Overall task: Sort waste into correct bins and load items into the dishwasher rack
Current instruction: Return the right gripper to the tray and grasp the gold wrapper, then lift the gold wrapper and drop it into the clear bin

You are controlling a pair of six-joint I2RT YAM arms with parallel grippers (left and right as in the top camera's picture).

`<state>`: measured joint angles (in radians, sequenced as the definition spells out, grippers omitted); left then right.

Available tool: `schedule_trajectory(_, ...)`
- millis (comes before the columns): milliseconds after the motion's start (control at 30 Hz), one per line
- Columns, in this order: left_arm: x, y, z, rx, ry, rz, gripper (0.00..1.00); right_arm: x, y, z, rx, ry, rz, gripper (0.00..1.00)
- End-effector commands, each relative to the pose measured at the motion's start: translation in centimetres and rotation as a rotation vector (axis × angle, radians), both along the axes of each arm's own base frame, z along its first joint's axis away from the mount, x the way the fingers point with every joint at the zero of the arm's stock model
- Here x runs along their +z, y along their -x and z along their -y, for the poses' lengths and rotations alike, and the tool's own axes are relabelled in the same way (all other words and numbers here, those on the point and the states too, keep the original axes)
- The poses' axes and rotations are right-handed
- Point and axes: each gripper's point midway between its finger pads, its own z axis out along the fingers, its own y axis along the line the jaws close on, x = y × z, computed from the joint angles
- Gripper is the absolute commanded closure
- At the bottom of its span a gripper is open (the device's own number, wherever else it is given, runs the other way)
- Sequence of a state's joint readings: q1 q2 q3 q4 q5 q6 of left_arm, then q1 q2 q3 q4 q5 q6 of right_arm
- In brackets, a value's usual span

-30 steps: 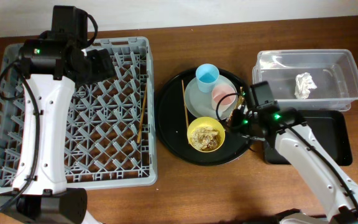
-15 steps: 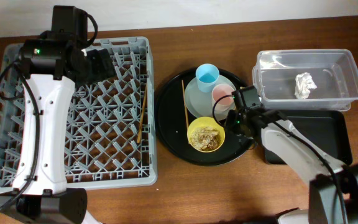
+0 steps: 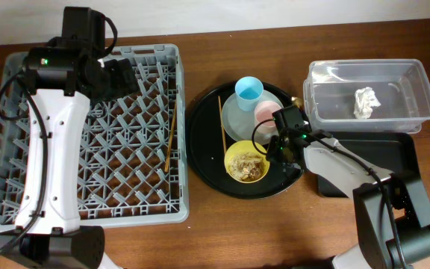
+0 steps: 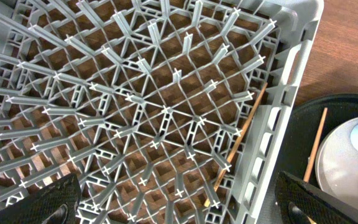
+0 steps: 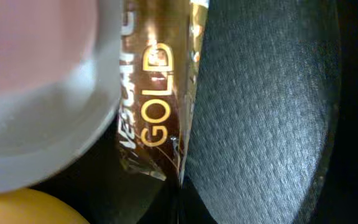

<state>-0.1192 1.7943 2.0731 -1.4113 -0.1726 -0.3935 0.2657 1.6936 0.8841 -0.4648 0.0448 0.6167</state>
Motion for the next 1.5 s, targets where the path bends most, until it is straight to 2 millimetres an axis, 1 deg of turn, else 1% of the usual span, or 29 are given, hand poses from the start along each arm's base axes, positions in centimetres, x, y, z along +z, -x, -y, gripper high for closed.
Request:
schedule_trajectory(0,-0.1,-0.1,-0.1,0.014,0.001,-0.002,0.01,1.1,0.6,0.2,-0.002,0.017,-0.008,0.96)
schedule_trajectory(33,-0.1,-0.1,-0.1,0.014,0.001,-0.002,0.01,1.9,0.6,0.3,-0.003,0.021,-0.005,0.96)
schedule_trajectory(133,-0.1,-0.1,-0.1,0.014,0.001,-0.002,0.01,5.6,0.6,0.3,0.000,0.010,0.046,0.96)
schedule_trajectory(167,-0.1,-0.1,-0.1,0.014,0.001,-0.002,0.01,7.2,0.6,0.3,0.003,0.002,0.082,0.96)
schedule_trajectory(267,-0.1,-0.1,0.0,0.013,0.001,-0.002,0.01,10.5,0.7,0.3,0.008,-0.021,0.172,0.96)
schedule_trajectory(367,-0.1,-0.1,0.0,0.013,0.001,-0.002,0.01,12.4,1.2,0.6,0.014,-0.022,0.225,0.96)
schedule_trajectory(433,-0.1,-0.1,-0.1,0.013,0.001,-0.002,0.01,13.5,0.9,1.6,-0.012,0.019,0.275,0.96)
schedule_trajectory(500,-0.1,-0.1,-0.1,0.014,0.001,-0.002,0.01,15.1,-0.4,3.5,-0.089,0.072,0.363,0.96)
schedule_trajectory(567,-0.1,-0.1,-0.1,0.014,0.001,-0.002,0.01,16.0,-1.9,5.3,-0.156,0.084,0.425,0.96)
schedule_trajectory(600,-0.1,-0.1,0.0,0.013,0.001,-0.002,0.01,16.5,-2.6,6.6,-0.199,0.084,0.456,0.96)
schedule_trajectory(667,-0.1,-0.1,0.0,0.013,0.001,-0.002,0.01,17.2,-3.8,9.0,-0.275,0.086,0.504,0.96)
schedule_trajectory(733,-0.1,-0.1,-0.1,0.014,0.001,-0.002,0.01,17.9,-4.4,11.4,-0.341,0.090,0.543,0.96)
schedule_trajectory(767,-0.1,-0.1,0.0,0.013,0.001,-0.002,0.01,18.2,-4.6,12.6,-0.375,0.096,0.560,0.96)
schedule_trajectory(867,-0.1,-0.1,-0.1,0.014,0.001,-0.002,0.01,18.3,-5.0,15.4,-0.447,0.114,0.582,0.96)
schedule_trajectory(933,-0.1,-0.1,-0.1,0.014,0.001,-0.002,0.01,17.8,-5.6,16.4,-0.469,0.120,0.583,0.96)
schedule_trajectory(1000,-0.1,-0.1,-0.1,0.014,0.001,-0.002,0.01,16.9,-6.4,16.8,-0.477,0.122,0.580,0.96)
schedule_trajectory(1100,-0.1,-0.1,0.0,0.013,0.001,-0.002,0.01,15.2,-7.7,16.5,-0.463,0.102,0.563,0.96)
schedule_trajectory(1167,-0.1,-0.1,-0.1,0.014,0.001,-0.002,0.01,14.5,-8.2,16.4,-0.459,0.096,0.558,0.95)
schedule_trajectory(1200,-0.1,-0.1,-0.1,0.014,0.001,-0.002,0.01,14.5,-8.3,16.5,-0.460,0.096,0.563,0.78)
schedule_trajectory(1267,-0.1,-0.1,-0.1,0.013,0.001,-0.002,0.01,14.9,-8.7,16.5,-0.460,0.094,0.582,0.33)
schedule_trajectory(1300,-0.1,-0.1,0.0,0.013,0.001,-0.002,0.01,15.2,-8.9,16.6,-0.460,0.092,0.598,0.14)
schedule_trajectory(1367,-0.1,-0.1,-0.1,0.014,0.001,-0.002,0.01,15.3,-9.0,16.6,-0.460,0.091,0.604,0.10)
schedule_trajectory(1433,-0.1,-0.1,-0.1,0.013,0.001,-0.002,0.01,15.8,-9.0,16.1,-0.413,0.092,0.612,0.10)
schedule_trajectory(1467,-0.1,-0.1,-0.1,0.014,0.001,-0.002,0.01,16.4,-9.0,15.7,-0.368,0.090,0.618,0.10)
